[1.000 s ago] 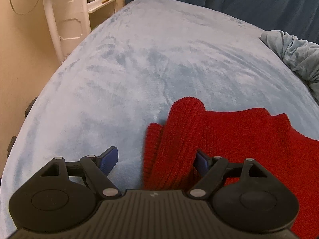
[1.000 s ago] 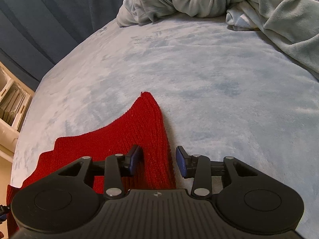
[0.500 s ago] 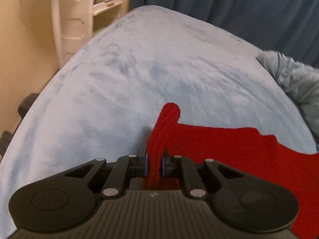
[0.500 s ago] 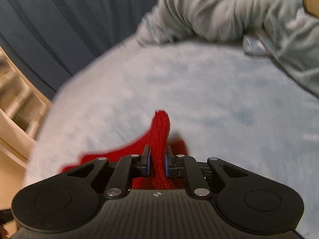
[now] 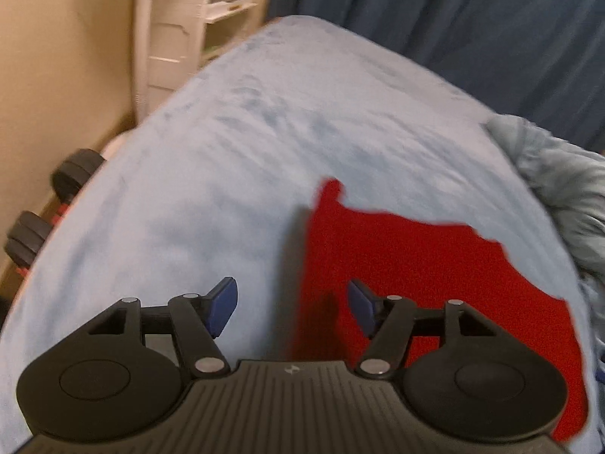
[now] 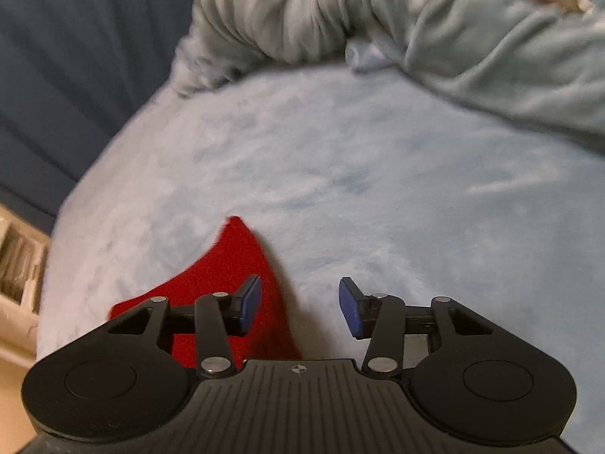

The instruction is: Fold small clothes

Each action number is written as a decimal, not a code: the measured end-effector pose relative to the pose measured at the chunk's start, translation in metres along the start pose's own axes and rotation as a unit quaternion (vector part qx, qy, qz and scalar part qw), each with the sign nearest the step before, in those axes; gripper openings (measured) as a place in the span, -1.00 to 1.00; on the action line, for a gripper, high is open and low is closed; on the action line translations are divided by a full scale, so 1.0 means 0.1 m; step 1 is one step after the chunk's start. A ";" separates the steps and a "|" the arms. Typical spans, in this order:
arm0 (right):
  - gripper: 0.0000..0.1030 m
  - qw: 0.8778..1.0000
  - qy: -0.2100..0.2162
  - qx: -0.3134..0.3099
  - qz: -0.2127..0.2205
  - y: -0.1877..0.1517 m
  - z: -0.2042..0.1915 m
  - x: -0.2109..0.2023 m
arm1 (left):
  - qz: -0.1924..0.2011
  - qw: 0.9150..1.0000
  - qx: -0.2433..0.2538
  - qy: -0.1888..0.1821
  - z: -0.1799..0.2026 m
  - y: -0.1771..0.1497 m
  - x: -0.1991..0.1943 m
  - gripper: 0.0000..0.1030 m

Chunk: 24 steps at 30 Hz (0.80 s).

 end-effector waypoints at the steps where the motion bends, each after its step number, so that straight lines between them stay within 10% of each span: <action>1: -0.11 0.999 0.026 -0.030 -0.003 -0.11 -0.11 -0.14 | -0.008 1.000 0.004 -0.012 0.07 -0.12 -0.04 0.47; 4: -0.35 0.987 0.084 -0.123 -0.056 -0.64 -0.36 -0.39 | -0.055 0.998 0.017 0.006 0.09 -0.48 0.09 0.51; 7: -0.55 0.982 0.022 -0.162 -0.096 -1.04 -0.18 -0.27 | -0.067 0.997 -0.018 0.025 -0.11 -0.71 0.08 0.70; 11: -0.91 0.993 -0.017 -0.054 -0.105 -1.07 0.34 -0.35 | -0.058 0.997 -0.006 0.047 -0.27 -0.86 -0.38 0.70; 15: -0.32 0.994 -0.030 -0.054 -0.087 -1.01 0.34 -0.78 | -0.036 0.998 0.014 0.043 -0.21 -0.99 -0.99 0.71; 24: 0.57 0.988 0.114 -0.103 -0.023 -1.27 -0.59 -2.37 | 0.029 0.999 0.036 -0.011 0.57 -1.35 -2.25 0.99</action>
Point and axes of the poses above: each gripper's, at about its wrist camera, not at the fingertips, and x roughly the way its jaws point, z to its right, y to its top, the point moved 10 cm from there along x, roughly the way its jaws point, and after that the axes turned 2 degrees about x, right-handed, at the moved point
